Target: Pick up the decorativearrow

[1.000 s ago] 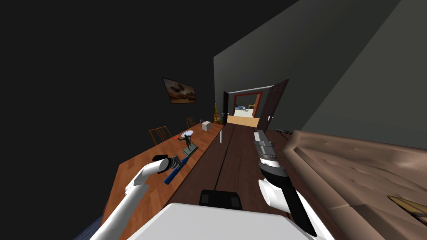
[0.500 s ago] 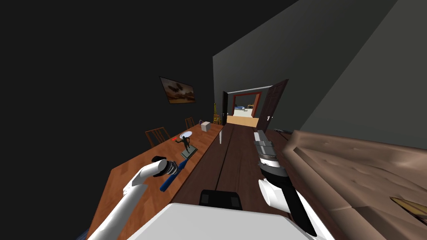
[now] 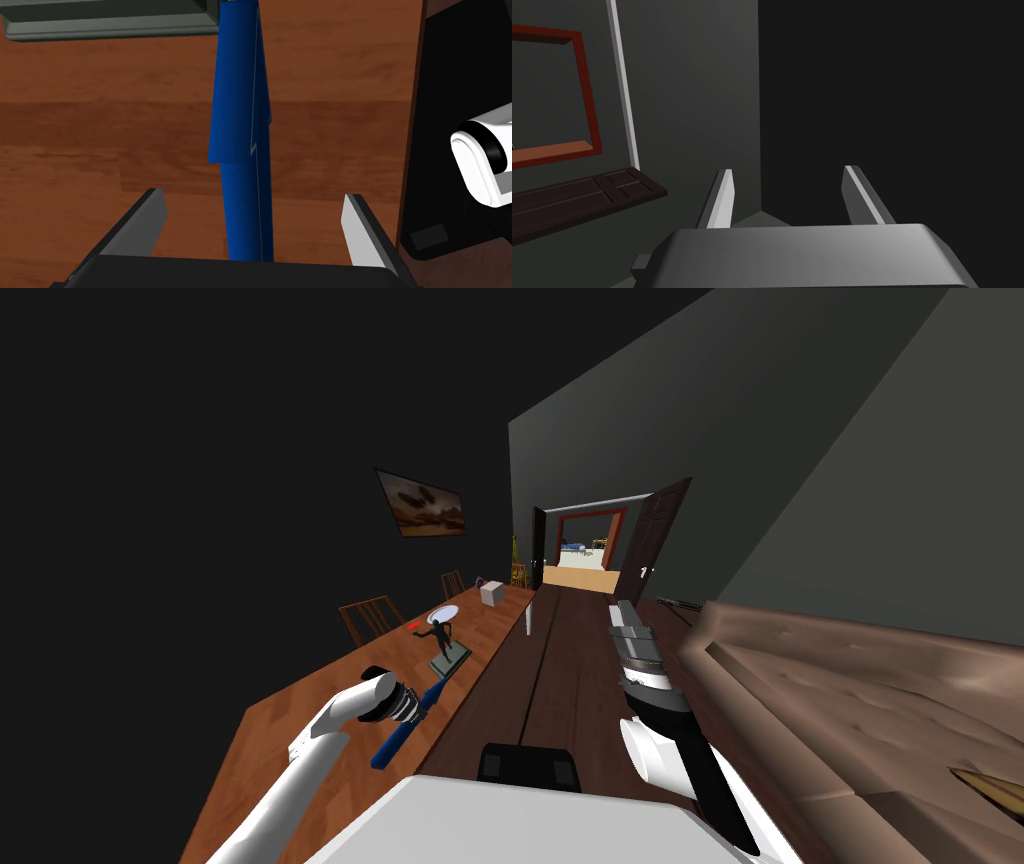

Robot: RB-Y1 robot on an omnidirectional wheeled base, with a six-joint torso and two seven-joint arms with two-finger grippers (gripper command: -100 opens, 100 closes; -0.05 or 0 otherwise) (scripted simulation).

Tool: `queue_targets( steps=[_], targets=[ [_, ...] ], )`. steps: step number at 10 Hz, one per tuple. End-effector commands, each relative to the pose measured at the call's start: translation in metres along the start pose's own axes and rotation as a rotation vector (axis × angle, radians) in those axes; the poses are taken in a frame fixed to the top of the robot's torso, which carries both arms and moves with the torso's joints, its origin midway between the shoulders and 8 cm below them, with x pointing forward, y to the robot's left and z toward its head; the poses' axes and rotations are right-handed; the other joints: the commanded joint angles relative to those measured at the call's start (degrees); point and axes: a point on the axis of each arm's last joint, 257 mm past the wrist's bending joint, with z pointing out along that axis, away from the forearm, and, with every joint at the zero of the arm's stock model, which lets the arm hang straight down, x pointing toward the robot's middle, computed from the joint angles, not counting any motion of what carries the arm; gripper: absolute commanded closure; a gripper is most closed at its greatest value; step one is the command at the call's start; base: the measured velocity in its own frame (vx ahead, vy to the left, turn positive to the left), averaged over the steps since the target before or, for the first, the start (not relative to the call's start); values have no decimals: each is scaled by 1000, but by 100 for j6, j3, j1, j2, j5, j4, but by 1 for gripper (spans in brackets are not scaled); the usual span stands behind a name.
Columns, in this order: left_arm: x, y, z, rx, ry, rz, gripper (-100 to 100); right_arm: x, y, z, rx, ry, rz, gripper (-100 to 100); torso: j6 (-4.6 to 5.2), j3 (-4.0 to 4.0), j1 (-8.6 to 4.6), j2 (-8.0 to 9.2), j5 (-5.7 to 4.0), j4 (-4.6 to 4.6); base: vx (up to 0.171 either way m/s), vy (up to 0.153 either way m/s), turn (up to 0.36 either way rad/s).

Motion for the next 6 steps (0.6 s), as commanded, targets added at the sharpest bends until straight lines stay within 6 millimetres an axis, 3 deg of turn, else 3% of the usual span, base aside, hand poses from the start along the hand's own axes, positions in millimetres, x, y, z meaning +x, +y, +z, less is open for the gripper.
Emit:
queue_targets(
  steps=[1, 3, 4, 5, 6],
  targets=[
    [-16, 11, 4, -45, -43, -35, -100, 0, 0, 0, 0, 0, 0, 0, 0, 0, 0, 0, 0, 0, 72, 21, -26],
    [-30, 20, 6, -85, -80, -68, -100, 0, 0, 0, 0, 0, 0, 0, -1, 0, 5, 0, 1, 0, 76, 38, -18],
    [-27, 15, 5, -71, -67, -58, -100, 0, 0, 0, 0, 0, 0, 0, -1, -2, 12, -3, 2, -1, 37, 24, -5],
    [-28, 16, 6, -75, -70, -60, 0, 0, 0, 0, 0, 0, 0, 0, -1, 4, 5, 8, 1, 1, 7, 4, 0],
    [-30, 19, 15, -74, -69, -60, -100, 0, 0, 0, 0, 0, 0, 0, -1, 11, -2, 19, 0, 4, 11, 5, 2]
  ],
)
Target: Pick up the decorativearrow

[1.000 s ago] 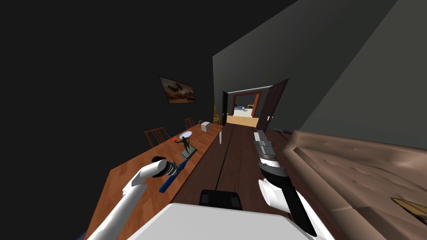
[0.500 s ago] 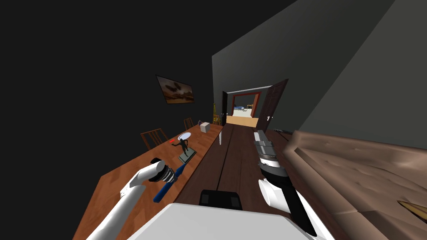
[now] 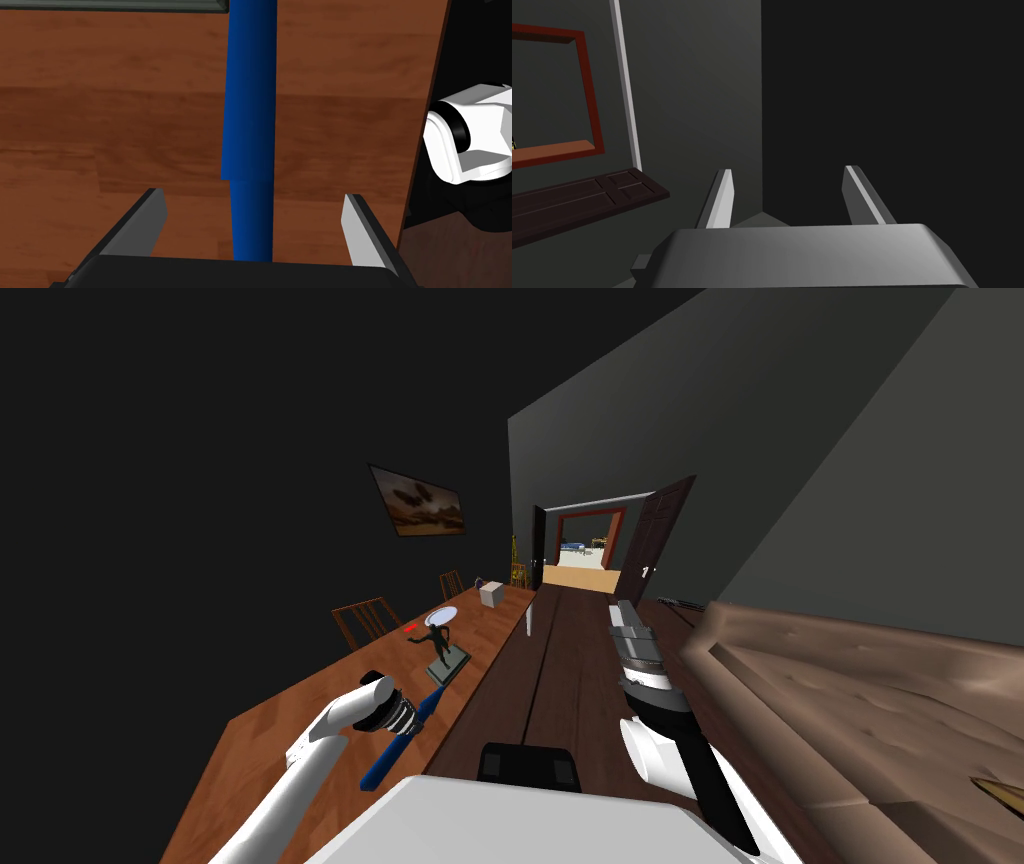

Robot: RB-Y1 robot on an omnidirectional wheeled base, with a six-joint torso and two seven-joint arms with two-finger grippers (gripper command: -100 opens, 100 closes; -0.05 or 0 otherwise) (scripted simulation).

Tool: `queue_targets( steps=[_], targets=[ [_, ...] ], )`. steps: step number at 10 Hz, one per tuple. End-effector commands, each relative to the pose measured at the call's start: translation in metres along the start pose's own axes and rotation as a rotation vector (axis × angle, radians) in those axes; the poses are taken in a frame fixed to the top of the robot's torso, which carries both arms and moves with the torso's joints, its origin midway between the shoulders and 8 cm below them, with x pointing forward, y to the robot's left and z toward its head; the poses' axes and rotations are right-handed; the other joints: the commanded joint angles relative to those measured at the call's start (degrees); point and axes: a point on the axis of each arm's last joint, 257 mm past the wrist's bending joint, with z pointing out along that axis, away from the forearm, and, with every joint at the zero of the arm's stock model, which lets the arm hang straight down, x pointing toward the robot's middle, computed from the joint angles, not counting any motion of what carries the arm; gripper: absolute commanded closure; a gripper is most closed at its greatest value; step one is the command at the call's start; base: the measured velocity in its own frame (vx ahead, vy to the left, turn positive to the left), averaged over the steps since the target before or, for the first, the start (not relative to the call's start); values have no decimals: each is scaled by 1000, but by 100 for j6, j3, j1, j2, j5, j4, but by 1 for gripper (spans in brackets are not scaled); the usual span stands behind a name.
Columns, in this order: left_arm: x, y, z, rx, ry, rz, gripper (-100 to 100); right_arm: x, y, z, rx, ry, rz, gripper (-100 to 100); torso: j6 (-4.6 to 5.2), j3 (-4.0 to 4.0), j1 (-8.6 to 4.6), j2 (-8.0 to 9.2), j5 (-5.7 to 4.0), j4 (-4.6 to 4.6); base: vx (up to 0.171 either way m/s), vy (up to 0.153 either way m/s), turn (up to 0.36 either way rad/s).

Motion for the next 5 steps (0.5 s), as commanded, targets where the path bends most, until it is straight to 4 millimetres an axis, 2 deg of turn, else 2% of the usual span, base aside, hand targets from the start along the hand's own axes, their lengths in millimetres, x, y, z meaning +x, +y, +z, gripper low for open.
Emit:
queue_targets(
  steps=[1, 3, 4, 5],
  targets=[
    [-2, 3, 9, 3, 2, 2, -100, 0, 0, 0, 0, 0, 0, 0, 0, 0, 0, 0, 0, 0, 15, 7, 1],
    [-3, 5, 19, 3, 3, 3, -100, 0, 0, 0, 0, 0, 0, 0, 0, 0, 0, 0, 0, 0, 14, 8, 1],
    [-3, 5, 15, 2, 2, 2, -100, 0, 0, 0, 0, 0, 0, 0, 0, 1, 0, 1, 0, 0, 0, 0, 0],
    [-3, 5, 16, 3, 3, 2, 100, 0, 0, 0, 0, 0, 0, 0, 0, 2, -1, 4, -1, 1, 0, 0, 0]
  ],
)
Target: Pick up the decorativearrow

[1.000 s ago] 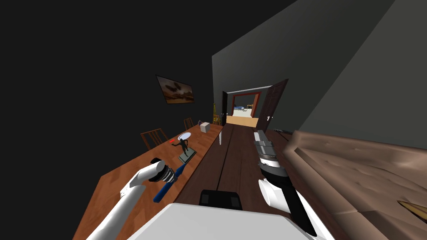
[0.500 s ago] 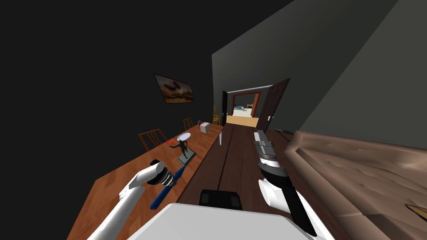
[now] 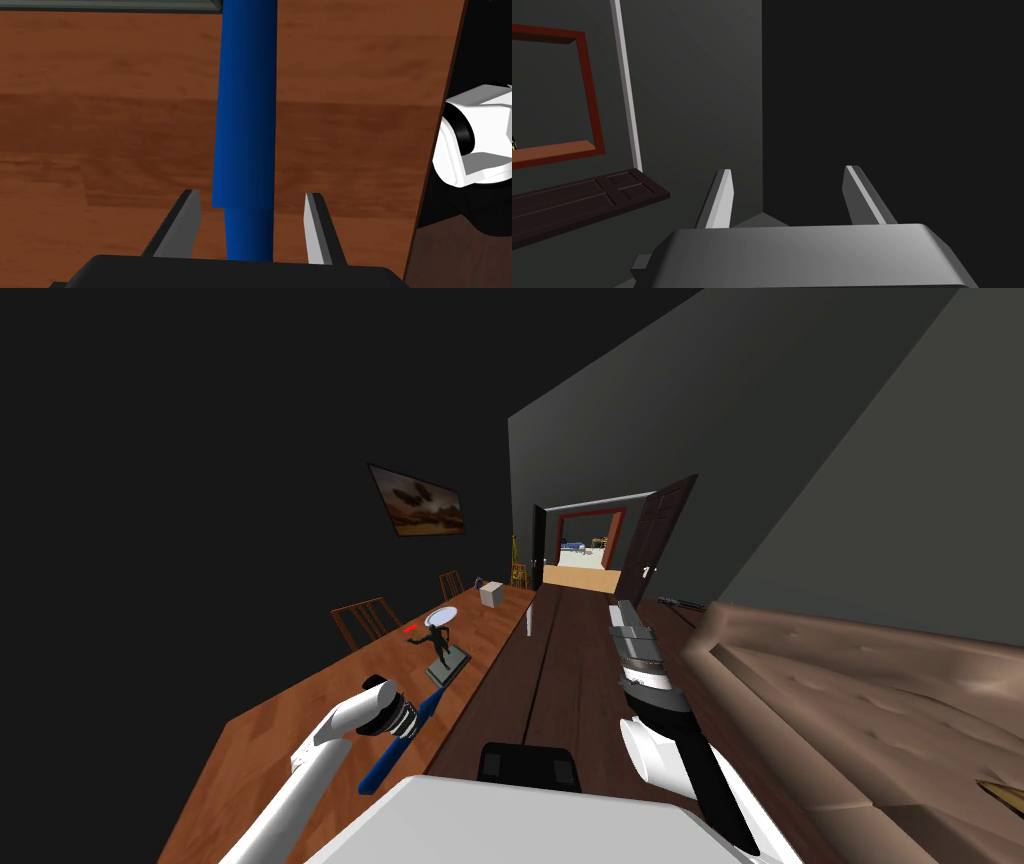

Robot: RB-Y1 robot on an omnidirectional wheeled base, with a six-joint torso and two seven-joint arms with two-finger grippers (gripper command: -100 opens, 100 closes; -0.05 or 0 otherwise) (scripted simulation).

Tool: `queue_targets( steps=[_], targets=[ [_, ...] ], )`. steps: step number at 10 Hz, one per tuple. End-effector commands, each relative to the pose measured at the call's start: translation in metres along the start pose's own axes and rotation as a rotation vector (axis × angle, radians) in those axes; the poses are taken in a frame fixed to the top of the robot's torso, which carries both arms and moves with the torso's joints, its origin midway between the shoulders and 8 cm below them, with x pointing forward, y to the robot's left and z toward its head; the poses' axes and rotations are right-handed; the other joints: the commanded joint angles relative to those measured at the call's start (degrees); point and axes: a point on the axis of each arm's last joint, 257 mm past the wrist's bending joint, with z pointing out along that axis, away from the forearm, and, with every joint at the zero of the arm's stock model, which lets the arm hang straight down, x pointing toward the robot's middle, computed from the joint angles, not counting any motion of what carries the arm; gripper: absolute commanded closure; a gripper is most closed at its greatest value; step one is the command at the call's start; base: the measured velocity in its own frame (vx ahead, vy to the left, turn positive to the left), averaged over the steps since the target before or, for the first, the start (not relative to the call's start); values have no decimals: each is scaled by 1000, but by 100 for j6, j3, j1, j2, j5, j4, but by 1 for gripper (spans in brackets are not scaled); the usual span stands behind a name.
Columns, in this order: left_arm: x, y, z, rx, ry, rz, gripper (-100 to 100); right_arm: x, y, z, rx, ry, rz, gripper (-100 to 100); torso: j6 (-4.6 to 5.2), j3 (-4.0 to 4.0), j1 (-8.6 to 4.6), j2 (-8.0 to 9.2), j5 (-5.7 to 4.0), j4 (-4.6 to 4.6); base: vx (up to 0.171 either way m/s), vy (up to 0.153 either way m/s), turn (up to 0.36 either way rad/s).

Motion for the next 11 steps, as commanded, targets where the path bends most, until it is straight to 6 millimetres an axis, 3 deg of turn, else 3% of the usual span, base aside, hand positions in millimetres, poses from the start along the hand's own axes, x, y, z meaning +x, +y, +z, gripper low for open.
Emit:
queue_targets(
  steps=[1, 4, 5, 6, 10, 11],
  targets=[
    [0, 0, 0, 0, 0, 0, 100, 0, 0, 0, 0, 0, 0, 0, 0, 0, 0, 0, 0, 0, 0, 0, 0],
    [0, 1, 0, -2, 0, -1, 100, 0, 0, 0, 0, 0, 0, 0, 1, 0, 4, -1, 0, 0, 0, 0, 0],
    [0, 1, 0, -3, -1, -1, 0, 0, 0, 0, 0, 0, 0, 0, 1, -1, 5, -2, 1, 0, 0, 0, 0],
    [2, -3, -11, -1, -1, -1, 100, 0, 0, 0, 0, 0, 0, 0, 1, -1, 6, -2, 1, 0, -13, -7, -6],
    [4, -6, -19, 1, 0, 1, 100, 0, 0, 0, 0, 0, 0, 0, 0, 4, 2, 5, -2, 3, -11, -4, -1],
    [4, -6, -19, 1, -1, 0, 0, 0, 0, 0, 0, 0, 0, 0, 0, 1, 4, 2, 1, 1, 0, 0, 0]
  ],
)
